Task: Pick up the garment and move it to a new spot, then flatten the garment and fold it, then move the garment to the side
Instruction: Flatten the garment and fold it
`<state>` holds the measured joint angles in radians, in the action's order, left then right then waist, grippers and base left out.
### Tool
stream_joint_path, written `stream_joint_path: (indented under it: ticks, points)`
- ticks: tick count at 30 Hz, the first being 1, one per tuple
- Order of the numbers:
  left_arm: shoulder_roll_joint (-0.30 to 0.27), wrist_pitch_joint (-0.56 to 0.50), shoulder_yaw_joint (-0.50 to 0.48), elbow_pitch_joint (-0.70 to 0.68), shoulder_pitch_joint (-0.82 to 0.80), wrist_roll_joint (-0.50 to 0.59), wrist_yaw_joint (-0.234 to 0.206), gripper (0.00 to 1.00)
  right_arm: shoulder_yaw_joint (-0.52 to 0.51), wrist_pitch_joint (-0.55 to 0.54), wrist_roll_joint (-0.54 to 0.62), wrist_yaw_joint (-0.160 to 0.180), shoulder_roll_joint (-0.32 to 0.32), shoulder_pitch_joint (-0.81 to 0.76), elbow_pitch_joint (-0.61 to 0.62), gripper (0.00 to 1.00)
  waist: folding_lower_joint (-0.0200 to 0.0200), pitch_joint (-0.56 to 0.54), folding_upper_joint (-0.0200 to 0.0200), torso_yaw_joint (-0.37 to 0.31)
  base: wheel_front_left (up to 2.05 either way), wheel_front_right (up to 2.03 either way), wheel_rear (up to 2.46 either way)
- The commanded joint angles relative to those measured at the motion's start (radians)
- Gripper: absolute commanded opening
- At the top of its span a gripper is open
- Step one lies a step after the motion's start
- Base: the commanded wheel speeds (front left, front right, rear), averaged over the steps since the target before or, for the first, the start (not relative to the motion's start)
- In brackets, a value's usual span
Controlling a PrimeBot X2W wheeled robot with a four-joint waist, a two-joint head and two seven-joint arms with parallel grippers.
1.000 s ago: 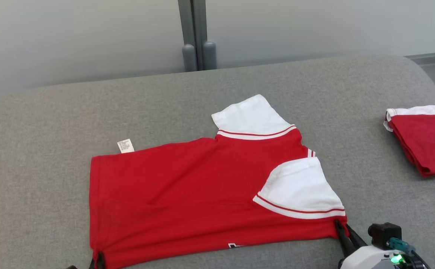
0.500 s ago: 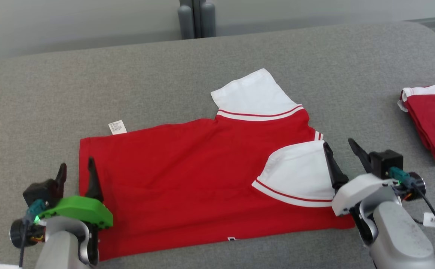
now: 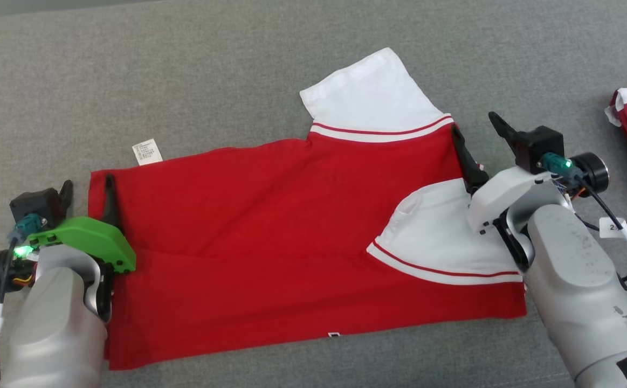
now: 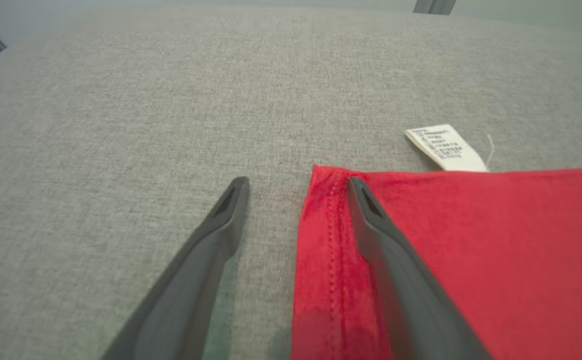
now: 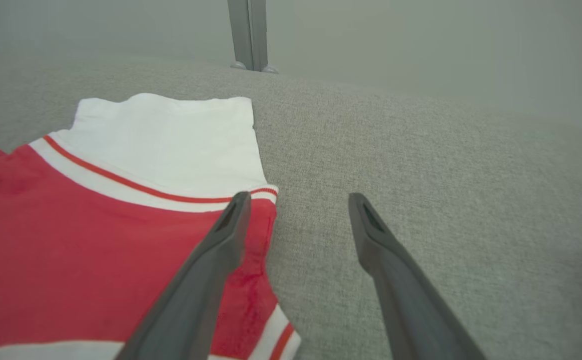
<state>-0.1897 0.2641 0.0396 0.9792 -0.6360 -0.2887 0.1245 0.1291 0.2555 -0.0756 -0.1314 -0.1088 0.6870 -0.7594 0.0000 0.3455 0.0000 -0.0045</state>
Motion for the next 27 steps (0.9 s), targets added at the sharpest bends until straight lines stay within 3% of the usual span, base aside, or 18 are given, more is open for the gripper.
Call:
stream_joint_path:
  ticks: [1,3,4,10,18,26,27]
  points:
    - [-0.005,-0.001,0.012,0.018,-0.028,-0.003,0.006,0.99,0.007,-0.003,0.009,0.002,-0.005,0.025,-0.011,1.00,0.0000,0.037,0.0000,0.012,0.00,0.00,0.00]
    - [0.005,-0.003,0.031,0.050,-0.045,-0.017,0.006,0.48,0.018,-0.007,0.021,0.002,-0.017,0.058,-0.029,1.00,0.0000,0.048,0.0000,0.021,0.00,0.00,0.00]
    - [0.010,-0.003,0.046,0.057,-0.052,-0.024,0.007,0.00,0.022,-0.012,0.024,0.002,-0.020,0.076,-0.039,1.00,0.0000,0.052,0.0000,0.026,0.00,0.00,0.00]
    - [0.018,-0.002,0.128,0.018,-0.074,-0.060,0.005,0.00,0.039,-0.062,0.021,0.002,-0.032,0.188,-0.114,1.00,0.0000,0.073,0.0000,0.070,0.00,0.00,0.00]
    - [0.024,-0.001,0.201,-0.144,-0.092,-0.090,0.005,0.00,0.041,-0.139,0.002,0.002,-0.049,0.344,-0.248,1.00,0.0000,0.114,0.0000,0.164,0.00,0.00,0.00]
    - [0.041,-0.001,0.218,-0.247,-0.079,-0.105,0.005,0.00,0.033,-0.189,0.020,0.002,-0.047,0.448,-0.378,1.00,0.0000,0.164,0.0000,0.217,0.00,0.00,0.00]
    - [0.042,-0.001,0.220,-0.250,-0.076,-0.108,0.005,0.00,0.029,-0.198,0.022,0.002,-0.043,0.452,-0.398,0.21,0.0000,0.167,0.0000,0.219,0.00,0.00,0.00]
